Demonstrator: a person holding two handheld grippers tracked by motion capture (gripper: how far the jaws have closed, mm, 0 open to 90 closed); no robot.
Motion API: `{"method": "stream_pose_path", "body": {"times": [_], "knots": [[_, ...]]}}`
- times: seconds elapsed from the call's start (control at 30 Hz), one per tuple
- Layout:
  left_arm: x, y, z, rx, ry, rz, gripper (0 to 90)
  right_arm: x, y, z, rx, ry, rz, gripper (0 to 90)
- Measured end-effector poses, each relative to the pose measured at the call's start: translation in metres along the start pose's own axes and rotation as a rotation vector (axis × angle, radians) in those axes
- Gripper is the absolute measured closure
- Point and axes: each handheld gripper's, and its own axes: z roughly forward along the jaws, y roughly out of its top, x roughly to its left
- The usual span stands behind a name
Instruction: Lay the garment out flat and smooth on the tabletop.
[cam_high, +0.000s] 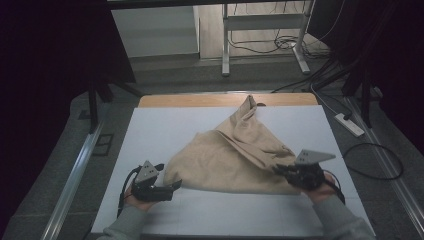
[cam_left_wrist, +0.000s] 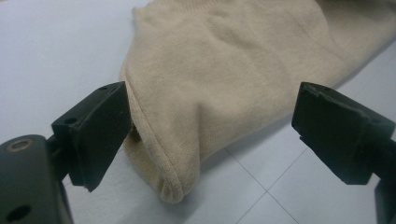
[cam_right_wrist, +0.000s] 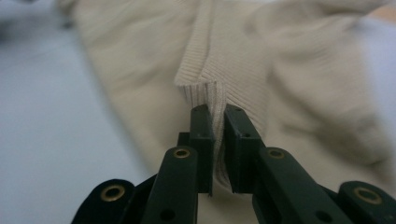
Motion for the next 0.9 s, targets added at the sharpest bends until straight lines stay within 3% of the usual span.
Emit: {"method": "stream_pose_path", "body": {"times": [0.13, 0.23, 0.4, 0.47, 0.57, 0.6, 0.67, 0.73, 0.9], "knots": [[0.000, 0.001, -0.001, -0.007, -0.003, -0.003, 12.1, 0.035, -0.022, -0.011, 0.079, 0.048, -0.054, 81.4], [-0.001, 0.001, -0.002, -0.010, -0.005, 0.000, 12.1, 0.049, -0.034, -0.028, 0.092, 0.076, -0.056, 81.4], [-0.001, 0.001, -0.002, -0.009, -0.008, 0.000, 12.1, 0.053, -0.060, -0.056, 0.131, 0.092, -0.036, 81.3], [-0.001, 0.002, -0.001, -0.006, -0.009, -0.001, 12.0, 0.050, -0.071, -0.063, 0.197, 0.084, -0.028, 80.5], [-0.002, 0.002, 0.000, 0.000, -0.012, 0.005, 12.0, 0.049, -0.075, -0.062, 0.229, 0.098, -0.028, 78.1], [-0.003, 0.002, 0.000, 0.000, -0.013, 0.008, 12.0, 0.049, -0.075, -0.060, 0.237, 0.101, -0.041, 73.3], [-0.004, 0.002, 0.001, 0.003, -0.014, 0.011, 11.9, 0.054, -0.070, -0.058, 0.214, 0.090, -0.094, 59.6], [-0.003, 0.002, 0.001, 0.004, -0.014, 0.011, 11.8, 0.059, -0.058, -0.058, 0.157, 0.065, -0.128, 47.6], [-0.003, 0.002, 0.001, 0.005, -0.016, 0.005, 11.8, 0.057, -0.015, -0.047, 0.041, -0.012, -0.093, 38.6]]}}
